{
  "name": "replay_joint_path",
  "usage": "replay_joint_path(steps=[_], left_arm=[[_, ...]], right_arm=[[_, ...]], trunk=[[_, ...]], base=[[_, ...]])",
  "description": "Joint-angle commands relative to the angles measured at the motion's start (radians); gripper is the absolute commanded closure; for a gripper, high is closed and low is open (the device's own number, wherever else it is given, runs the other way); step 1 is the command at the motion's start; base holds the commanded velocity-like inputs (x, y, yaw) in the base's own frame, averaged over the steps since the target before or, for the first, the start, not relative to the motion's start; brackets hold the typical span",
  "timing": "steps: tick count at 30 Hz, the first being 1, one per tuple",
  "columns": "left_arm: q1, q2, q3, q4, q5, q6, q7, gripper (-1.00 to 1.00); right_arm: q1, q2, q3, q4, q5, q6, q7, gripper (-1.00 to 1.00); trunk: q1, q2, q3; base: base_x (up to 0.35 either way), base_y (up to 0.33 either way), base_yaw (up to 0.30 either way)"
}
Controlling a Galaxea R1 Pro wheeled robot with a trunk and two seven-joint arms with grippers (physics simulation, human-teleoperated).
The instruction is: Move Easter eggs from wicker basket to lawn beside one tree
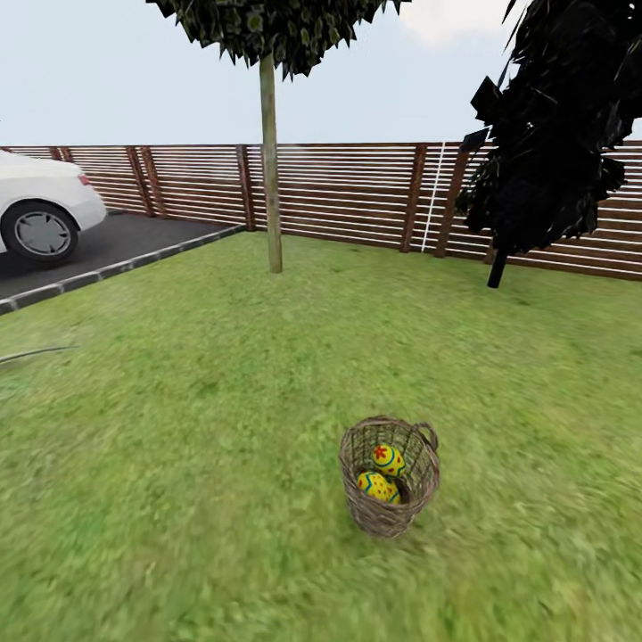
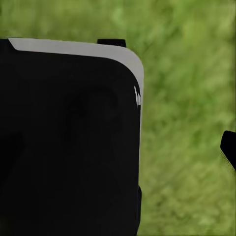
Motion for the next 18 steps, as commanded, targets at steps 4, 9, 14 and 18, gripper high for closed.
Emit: replay_joint_path(steps=[4,9,14,18], left_arm=[[0.001,0.000,0.001,-0.002,0.001,-0.002,0.000,-1.00],[0.001,0.000,0.000,-0.002,0.001,-0.002,0.000,-1.00],[0.001,0.000,0.000,-0.002,0.001,-0.002,0.000,-1.00],[0.001,0.001,0.002,-0.004,0.001,-0.004,0.002,-1.00]], right_arm=[[0.000,0.000,0.002,0.001,-0.001,-0.003,-0.001,-1.00],[0.000,0.000,0.002,0.001,-0.003,-0.003,-0.001,-1.00],[0.000,0.000,0.002,0.001,-0.001,-0.003,-0.001,-1.00],[0.000,0.000,-0.001,0.001,-0.002,-0.003,0.002,-1.00]], trunk=[[0.001,0.000,-0.001],[0.001,0.000,-0.001],[0.001,0.000,-0.001],[0.001,0.000,-0.001]], base=[[0.328,0.086,-0.001],[0.306,0.076,0.000],[0.049,0.007,0.000],[0.004,0.001,0.000]])
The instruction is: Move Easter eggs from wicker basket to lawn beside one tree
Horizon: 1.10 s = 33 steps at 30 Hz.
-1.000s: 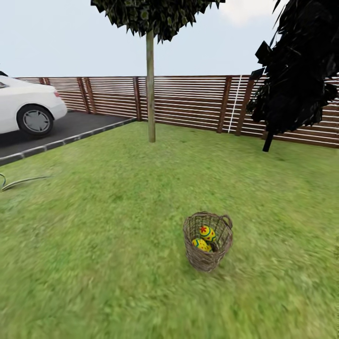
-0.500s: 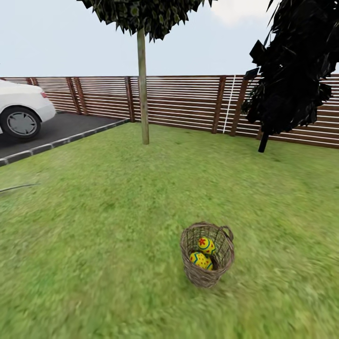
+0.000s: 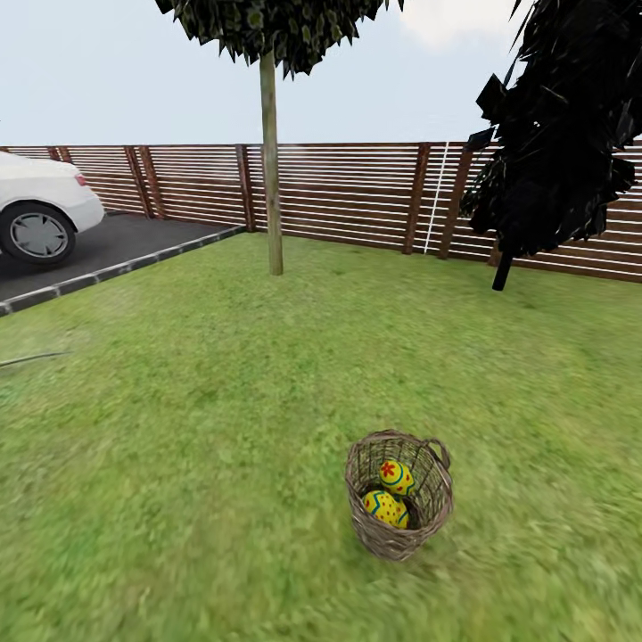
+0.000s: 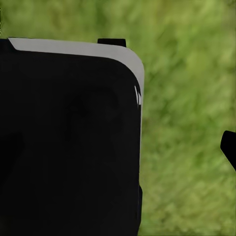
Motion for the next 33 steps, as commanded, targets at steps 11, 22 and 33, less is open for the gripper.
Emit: replay_joint_path(steps=[11,22,33], left_arm=[[-0.012,0.115,-0.002,-0.033,-0.006,0.004,0.007,-1.00],[-0.217,0.138,-0.002,-0.243,-0.005,0.142,0.001,-1.00],[-0.712,0.085,-0.001,-0.341,0.002,0.535,-0.004,-1.00]], right_arm=[[0.000,-0.004,-0.004,-0.006,-0.001,-0.003,-0.002,-1.00],[-0.001,-0.006,-0.001,-0.057,0.001,-0.002,-0.002,-1.00],[-0.001,-0.002,0.003,-0.065,0.003,0.001,0.001,-1.00]], trunk=[[0.000,0.000,-0.001],[0.000,0.000,-0.001],[0.000,0.000,-0.001]], base=[[0.000,0.000,0.000],[0.000,0.000,0.000],[0.000,0.000,0.000]])
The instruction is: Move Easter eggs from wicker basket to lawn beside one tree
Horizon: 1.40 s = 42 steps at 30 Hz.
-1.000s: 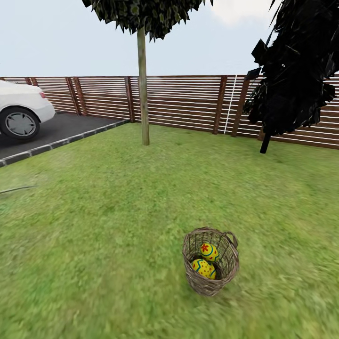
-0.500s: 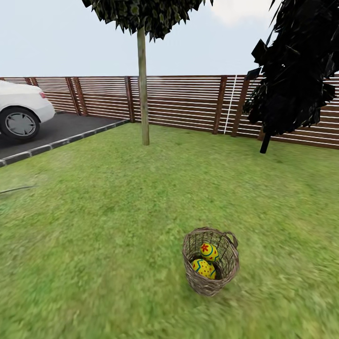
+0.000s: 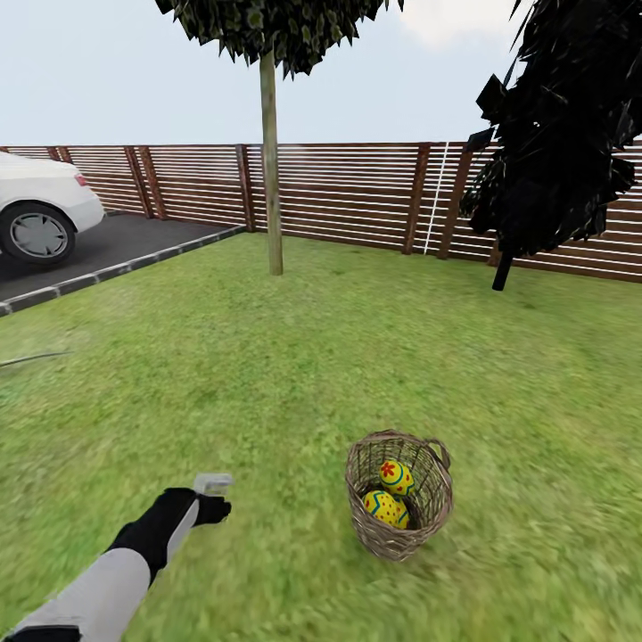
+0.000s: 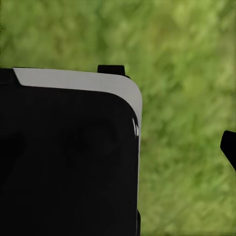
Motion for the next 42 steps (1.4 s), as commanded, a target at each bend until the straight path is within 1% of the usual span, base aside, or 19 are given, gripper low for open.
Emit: replay_joint_path(steps=[1,2,3,4,5,7,8,11,13,14,17,20,24,26,30,36,42], left_arm=[[-0.028,-0.010,0.001,-0.002,-0.001,0.030,0.000,-1.00],[-0.055,-0.021,0.001,-0.003,-0.001,0.062,0.000,-1.00],[-0.138,-0.055,0.001,-0.055,0.003,0.174,-0.007,-1.00],[-0.150,-0.062,0.001,-0.130,0.032,0.197,-0.018,-1.00],[-0.155,-0.061,0.001,-0.212,0.098,0.253,-0.034,-1.00],[-0.156,-0.061,0.000,-0.265,0.155,0.298,-0.059,-1.00],[-0.157,-0.062,0.000,-0.289,0.178,0.311,-0.074,-1.00],[-0.170,-0.064,-0.001,-0.321,0.211,0.329,-0.107,-1.00],[-0.185,-0.067,-0.001,-0.327,0.219,0.333,-0.122,-1.00],[-0.192,-0.072,-0.001,-0.330,0.224,0.335,-0.130,-1.00],[-0.203,-0.101,-0.001,-0.340,0.242,0.336,-0.139,-1.00],[-0.206,-0.124,0.000,-0.350,0.250,0.334,-0.139,-1.00],[-0.202,-0.139,-0.002,-0.330,0.252,0.326,-0.140,-1.00],[-0.199,-0.141,-0.003,-0.307,0.251,0.317,-0.140,-1.00],[-0.194,-0.138,-0.005,-0.228,0.250,0.284,-0.144,-1.00],[-0.193,-0.138,-0.005,-0.219,0.250,0.276,-0.145,-1.00],[-0.193,-0.135,-0.004,-0.211,0.251,0.275,-0.144,-1.00]], right_arm=[[0.000,0.000,0.000,0.001,0.001,-0.003,0.001,-1.00],[0.000,-0.001,0.000,0.001,0.000,-0.003,0.003,-1.00],[0.000,0.000,0.000,-0.002,-0.001,-0.002,0.006,-1.00],[0.000,0.000,0.000,-0.004,-0.001,-0.001,0.005,-1.00],[-0.002,0.000,0.000,-0.028,0.000,0.006,0.005,-1.00],[-0.003,0.000,0.000,-0.058,0.001,0.018,0.004,-1.00],[-0.003,-0.001,0.000,-0.073,0.001,0.027,0.004,-1.00],[-0.003,-0.001,0.000,-0.107,0.001,0.060,0.004,-1.00],[-0.003,-0.001,0.000,-0.135,0.000,0.092,0.003,-1.00],[-0.003,-0.001,0.000,-0.143,0.000,0.100,0.003,-1.00],[-0.003,-0.001,0.000,-0.197,-0.001,0.153,0.001,-1.00],[-0.003,-0.001,0.000,-0.246,-0.002,0.216,0.000,-1.00],[-0.003,-0.001,-0.002,-0.273,-0.002,0.237,-0.002,-1.00],[-0.003,-0.002,-0.003,-0.274,-0.002,0.237,-0.003,-1.00],[-0.003,-0.002,-0.005,-0.276,-0.006,0.239,-0.003,-1.00],[-0.003,-0.002,-0.005,-0.277,-0.009,0.240,-0.004,-1.00],[-0.003,-0.001,-0.005,-0.272,-0.005,0.239,-0.003,-1.00]], trunk=[[0.000,0.000,-0.001],[0.000,0.000,-0.001],[0.000,0.000,-0.001],[0.000,0.000,-0.001],[0.000,0.000,-0.001],[0.000,0.000,-0.001],[0.000,0.000,-0.001],[0.000,0.000,-0.001],[0.000,0.000,-0.001],[0.000,0.000,-0.001],[0.000,0.000,-0.001],[0.000,0.000,-0.001],[0.000,0.000,-0.001],[0.000,0.000,-0.001],[0.000,0.000,-0.001],[0.000,0.000,-0.001],[0.000,0.000,-0.001]], base=[[0.000,0.000,0.000],[0.000,0.000,0.000],[0.000,0.000,0.000],[0.000,0.000,0.000],[0.000,0.000,0.000],[0.000,0.000,0.000],[0.000,0.000,0.000],[0.000,0.000,0.000],[0.000,0.000,0.000],[0.000,0.000,0.000],[0.000,0.000,0.000],[0.000,0.000,0.000],[0.000,0.000,0.000],[0.000,0.000,0.000],[0.000,0.000,0.000],[0.000,0.000,0.023],[0.000,-0.193,0.251]])
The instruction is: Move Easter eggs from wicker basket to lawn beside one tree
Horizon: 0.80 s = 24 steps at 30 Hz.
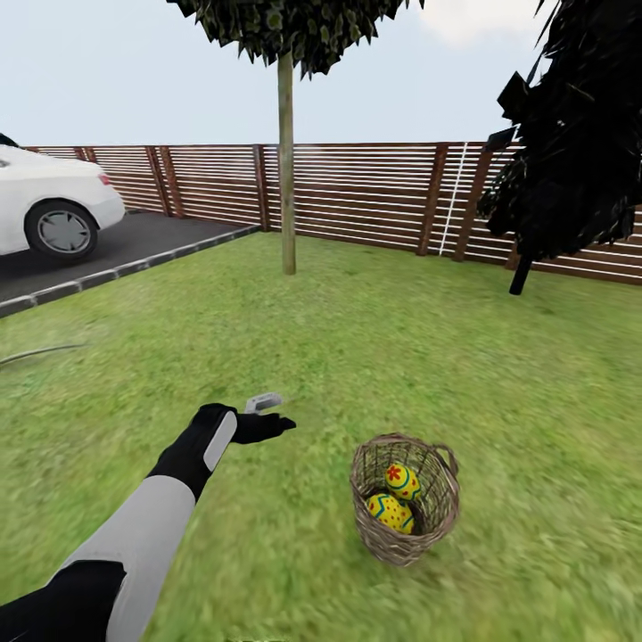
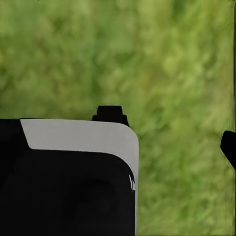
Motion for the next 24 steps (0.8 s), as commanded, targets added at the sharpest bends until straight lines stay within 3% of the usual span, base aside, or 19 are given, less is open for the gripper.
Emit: replay_joint_path(steps=[1,24], left_arm=[[-0.001,0.000,0.000,0.000,-0.002,0.004,-0.002,-1.00],[-0.001,0.000,0.000,0.004,-0.001,0.003,-0.001,-1.00]], right_arm=[[0.000,0.000,0.001,-0.002,0.001,0.005,-0.001,-1.00],[0.000,0.000,0.003,0.000,0.002,0.003,0.000,-1.00]], trunk=[[0.000,-0.001,-0.001],[0.000,-0.001,-0.001]], base=[[0.000,-0.276,0.279],[0.000,-0.293,0.284]])
